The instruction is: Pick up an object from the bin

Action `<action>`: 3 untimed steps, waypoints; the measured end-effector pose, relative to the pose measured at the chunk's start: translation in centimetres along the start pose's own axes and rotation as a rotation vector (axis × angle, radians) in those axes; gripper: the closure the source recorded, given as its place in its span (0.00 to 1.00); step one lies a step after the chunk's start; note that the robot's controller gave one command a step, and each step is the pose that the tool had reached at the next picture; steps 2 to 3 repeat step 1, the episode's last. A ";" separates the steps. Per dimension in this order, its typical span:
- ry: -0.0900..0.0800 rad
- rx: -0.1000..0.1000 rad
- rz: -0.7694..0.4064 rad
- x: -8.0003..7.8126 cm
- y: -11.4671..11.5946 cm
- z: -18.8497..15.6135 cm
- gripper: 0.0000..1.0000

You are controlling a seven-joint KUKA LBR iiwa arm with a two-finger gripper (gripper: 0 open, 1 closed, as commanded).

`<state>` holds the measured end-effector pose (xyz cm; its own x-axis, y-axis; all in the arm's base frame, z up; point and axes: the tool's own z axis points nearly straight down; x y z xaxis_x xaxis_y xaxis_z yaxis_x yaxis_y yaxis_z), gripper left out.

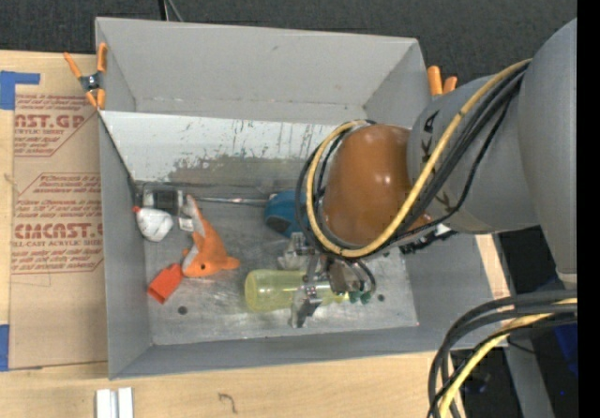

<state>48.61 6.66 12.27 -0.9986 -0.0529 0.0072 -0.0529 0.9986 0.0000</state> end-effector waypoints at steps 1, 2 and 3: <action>-0.008 -0.001 0.048 0.5 -0.6 -10.8 1.00; -0.008 -0.001 0.048 0.5 -0.6 -10.8 1.00; -0.008 -0.001 0.048 0.5 -0.6 -10.8 1.00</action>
Offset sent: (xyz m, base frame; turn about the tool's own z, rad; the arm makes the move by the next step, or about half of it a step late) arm 0.0000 0.0000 0.0000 0.0000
